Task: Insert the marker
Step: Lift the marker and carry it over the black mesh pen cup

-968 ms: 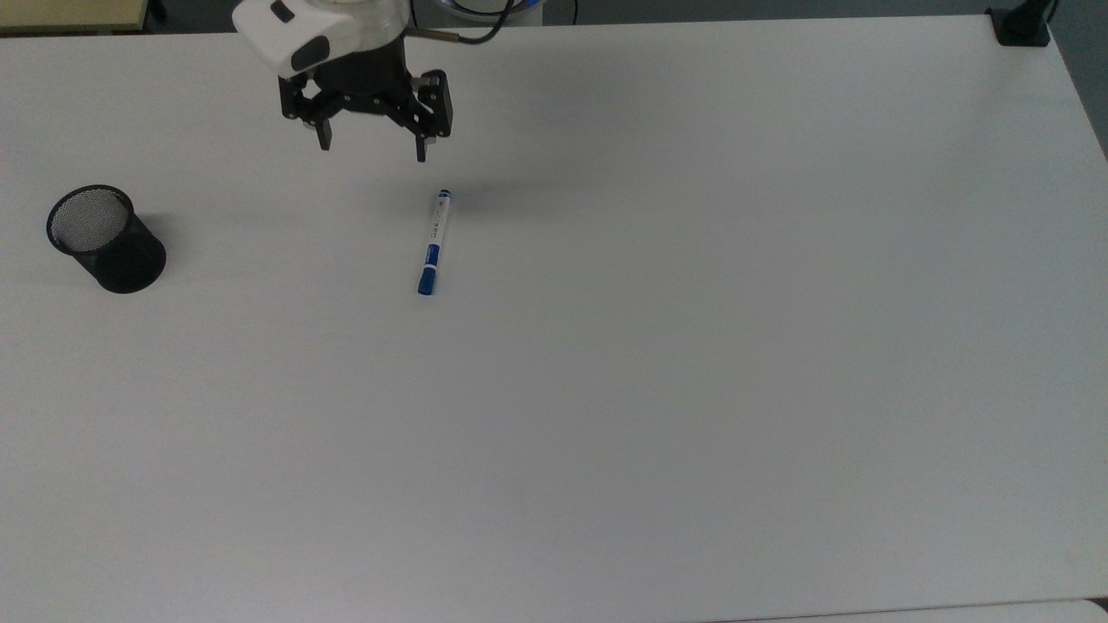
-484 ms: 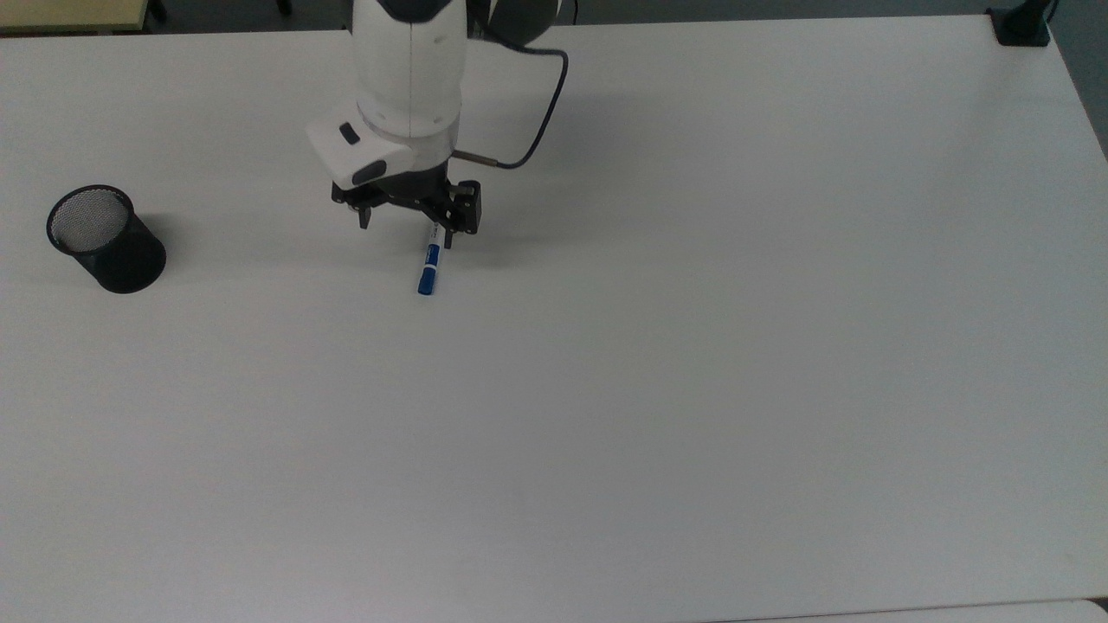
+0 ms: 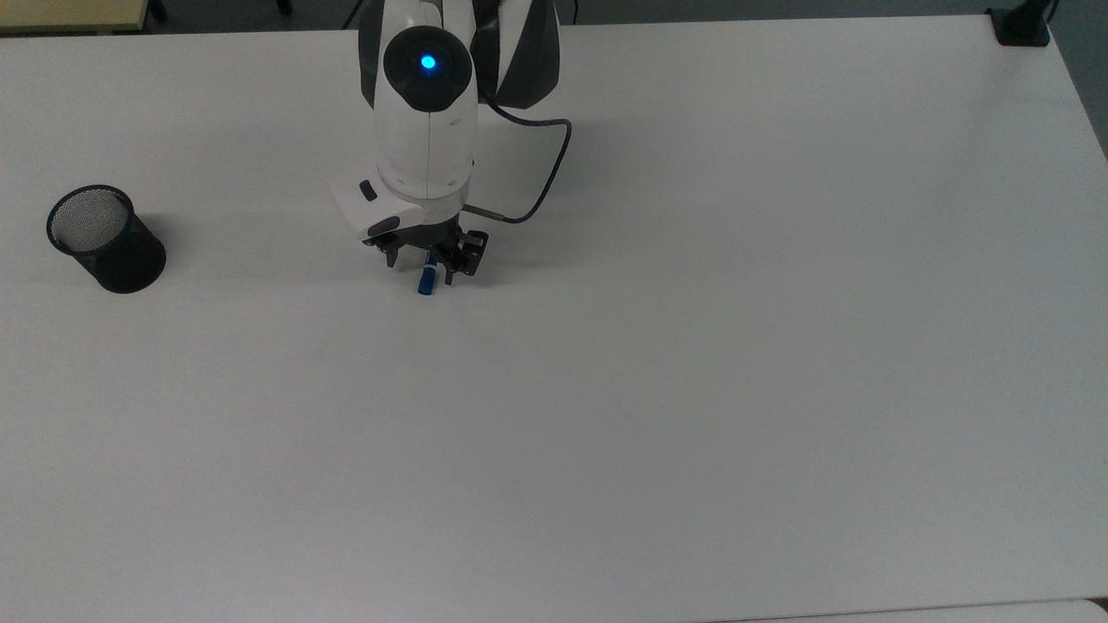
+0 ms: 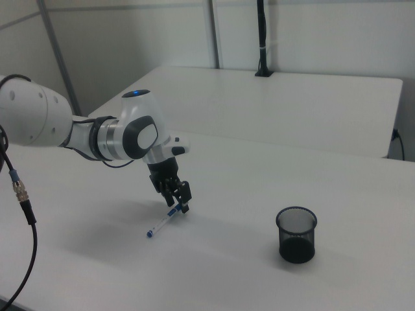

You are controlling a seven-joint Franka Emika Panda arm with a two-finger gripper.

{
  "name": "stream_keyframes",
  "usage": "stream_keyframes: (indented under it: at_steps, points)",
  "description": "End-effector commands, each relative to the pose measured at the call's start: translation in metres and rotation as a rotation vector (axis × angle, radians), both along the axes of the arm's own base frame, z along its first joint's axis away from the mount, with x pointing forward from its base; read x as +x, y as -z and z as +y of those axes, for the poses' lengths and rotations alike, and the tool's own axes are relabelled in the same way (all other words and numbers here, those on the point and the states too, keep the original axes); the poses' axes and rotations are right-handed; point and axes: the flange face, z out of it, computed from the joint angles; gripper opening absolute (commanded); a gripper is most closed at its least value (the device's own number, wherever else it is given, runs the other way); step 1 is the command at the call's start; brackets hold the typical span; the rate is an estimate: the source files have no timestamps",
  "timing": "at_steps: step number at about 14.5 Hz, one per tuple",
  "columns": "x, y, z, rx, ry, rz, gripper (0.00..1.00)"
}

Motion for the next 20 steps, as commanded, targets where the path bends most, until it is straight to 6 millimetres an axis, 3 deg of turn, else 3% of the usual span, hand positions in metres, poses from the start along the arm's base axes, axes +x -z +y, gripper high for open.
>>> stream_keyframes:
  at_steps: [1, 4, 9, 11, 13, 15, 17, 18, 20]
  points:
    - [0.004, 0.004, 0.008, 0.007, 0.051, -0.053, 0.51]
    - [0.008, 0.001, 0.009, 0.025, 0.089, -0.088, 0.01]
    - [0.009, -0.012, 0.004, 0.047, 0.112, -0.111, 0.0]
    - [0.016, -0.049, -0.008, 0.049, 0.126, -0.175, 0.0]
    - [0.017, -0.097, -0.036, 0.041, 0.154, -0.256, 0.0]
    - [0.003, -0.145, -0.089, 0.007, 0.141, -0.321, 0.0]
    - [-0.008, -0.173, -0.132, -0.024, 0.124, -0.39, 0.0]
    - [-0.013, -0.182, -0.16, -0.046, 0.126, -0.441, 0.0]
    - [-0.018, -0.188, -0.197, -0.086, 0.106, -0.523, 0.0]
